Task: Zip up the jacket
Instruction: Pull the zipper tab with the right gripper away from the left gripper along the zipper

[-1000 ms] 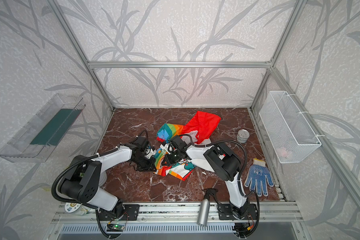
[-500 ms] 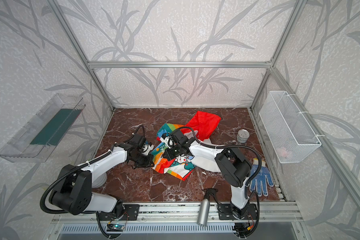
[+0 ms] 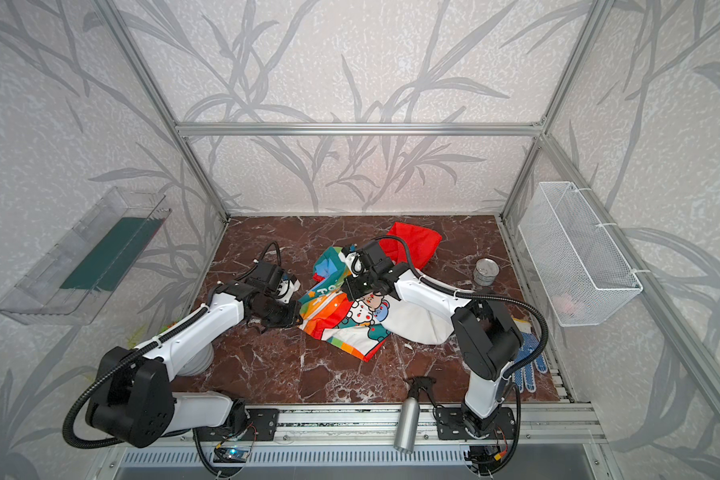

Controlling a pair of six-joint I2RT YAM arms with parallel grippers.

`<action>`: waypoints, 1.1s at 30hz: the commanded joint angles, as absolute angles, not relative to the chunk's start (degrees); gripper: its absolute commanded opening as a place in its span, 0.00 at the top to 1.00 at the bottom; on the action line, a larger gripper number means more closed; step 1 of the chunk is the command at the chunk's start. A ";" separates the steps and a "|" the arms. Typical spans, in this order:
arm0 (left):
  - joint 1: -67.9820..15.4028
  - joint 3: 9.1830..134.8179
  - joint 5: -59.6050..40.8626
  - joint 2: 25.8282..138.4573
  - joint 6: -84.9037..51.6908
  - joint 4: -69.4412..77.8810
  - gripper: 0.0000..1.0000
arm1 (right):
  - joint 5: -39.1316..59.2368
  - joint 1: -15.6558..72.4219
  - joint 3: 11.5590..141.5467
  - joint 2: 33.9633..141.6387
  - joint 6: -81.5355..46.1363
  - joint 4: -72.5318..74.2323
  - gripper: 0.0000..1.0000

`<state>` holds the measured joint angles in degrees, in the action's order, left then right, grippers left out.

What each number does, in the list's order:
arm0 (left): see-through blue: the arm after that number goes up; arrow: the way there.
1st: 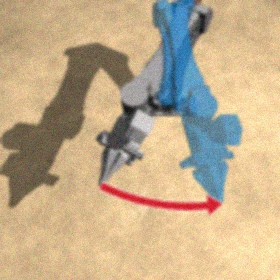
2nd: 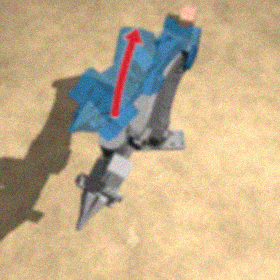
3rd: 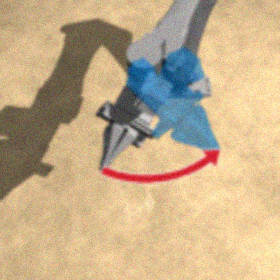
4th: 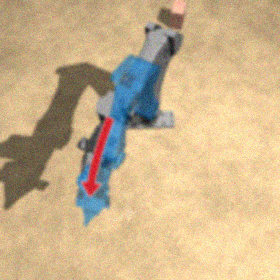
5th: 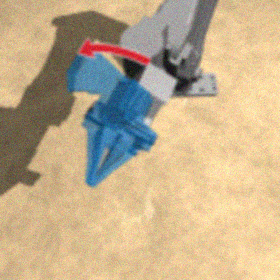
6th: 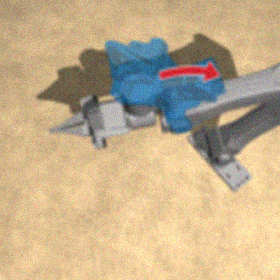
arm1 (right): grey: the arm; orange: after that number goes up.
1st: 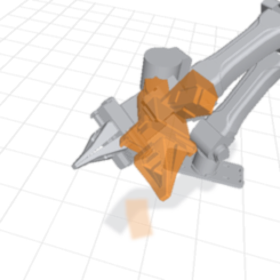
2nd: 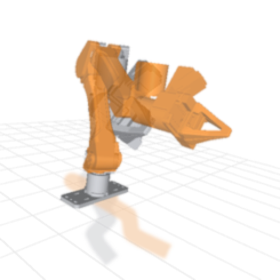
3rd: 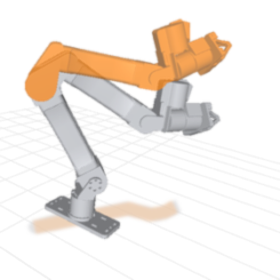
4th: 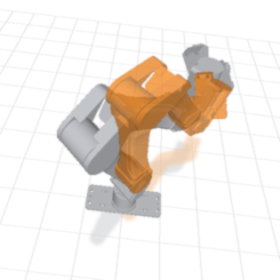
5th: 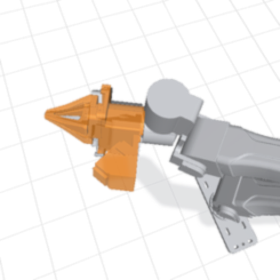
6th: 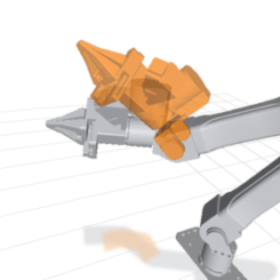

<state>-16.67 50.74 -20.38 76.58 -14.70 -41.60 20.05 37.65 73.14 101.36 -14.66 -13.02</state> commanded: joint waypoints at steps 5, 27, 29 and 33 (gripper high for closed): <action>-15.14 55.53 -17.33 77.13 -12.25 -48.51 1.00 | 13.91 32.43 74.88 93.78 -12.28 -14.90 1.00; -12.23 64.91 -15.71 80.87 -7.14 -53.32 1.00 | 6.74 24.58 70.59 87.38 -13.34 -13.58 1.00; -12.27 67.81 -15.42 82.90 -6.53 -54.04 1.00 | 4.72 24.13 69.74 86.95 -14.24 -12.78 1.00; -12.22 73.89 -14.79 86.52 -5.30 -56.40 1.00 | 1.88 23.97 69.41 86.20 -15.02 -12.04 1.00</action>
<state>-12.69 70.57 -17.61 85.41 -7.60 -51.94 6.66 24.77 69.69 88.88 -13.91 -15.14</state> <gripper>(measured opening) 0.048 0.046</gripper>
